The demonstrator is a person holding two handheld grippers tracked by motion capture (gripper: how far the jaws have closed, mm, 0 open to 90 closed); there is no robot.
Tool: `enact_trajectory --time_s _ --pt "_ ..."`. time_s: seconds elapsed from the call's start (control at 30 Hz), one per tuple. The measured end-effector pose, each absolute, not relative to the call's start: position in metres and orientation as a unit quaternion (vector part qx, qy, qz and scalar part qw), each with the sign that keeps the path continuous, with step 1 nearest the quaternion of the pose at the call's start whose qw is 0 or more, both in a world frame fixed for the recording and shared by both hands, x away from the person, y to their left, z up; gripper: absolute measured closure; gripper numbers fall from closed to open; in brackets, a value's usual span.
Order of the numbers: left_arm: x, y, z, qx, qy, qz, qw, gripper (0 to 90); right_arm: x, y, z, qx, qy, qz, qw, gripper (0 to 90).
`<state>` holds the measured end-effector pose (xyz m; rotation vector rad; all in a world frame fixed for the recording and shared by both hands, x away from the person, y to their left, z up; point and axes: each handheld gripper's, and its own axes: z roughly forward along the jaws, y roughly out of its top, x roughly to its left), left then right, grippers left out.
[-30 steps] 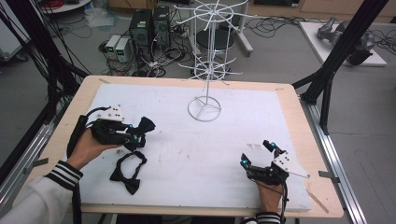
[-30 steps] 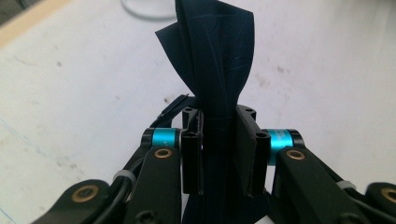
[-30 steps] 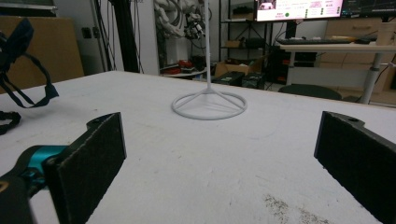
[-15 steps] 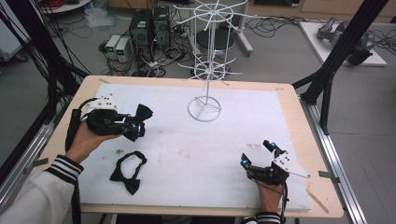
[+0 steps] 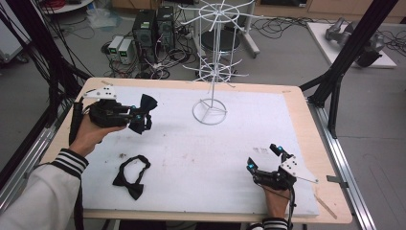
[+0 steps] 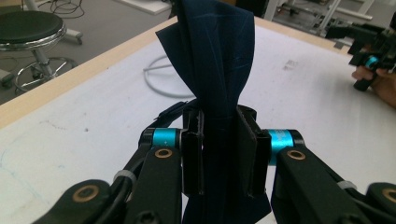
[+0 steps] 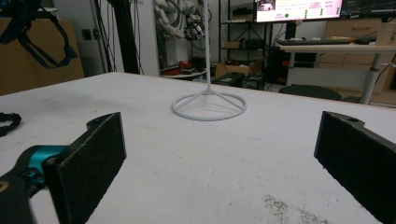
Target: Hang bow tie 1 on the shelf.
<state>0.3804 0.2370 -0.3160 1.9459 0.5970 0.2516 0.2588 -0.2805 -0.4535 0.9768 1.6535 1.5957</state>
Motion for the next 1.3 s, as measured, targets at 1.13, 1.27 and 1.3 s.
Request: enact_trajectory --time_s 1.13,1.27,1.3 --pt "0.424 0.214 -0.287 0.794 0.235 0.099 0.552 73.6 0.259 -0.281 -0.454 0.373 0.627 0.608 0.314 1.4" --pt "0.430 0.210 -0.284 0.792 0.234 0.100 0.555 73.6 0.259 -0.281 -0.454 0.373 0.626 0.608 0.314 1.4" --pt "0.431 0.209 -0.283 0.791 0.234 0.101 0.556 73.7 0.259 -0.281 -0.454 0.373 0.626 0.608 0.315 1.4"
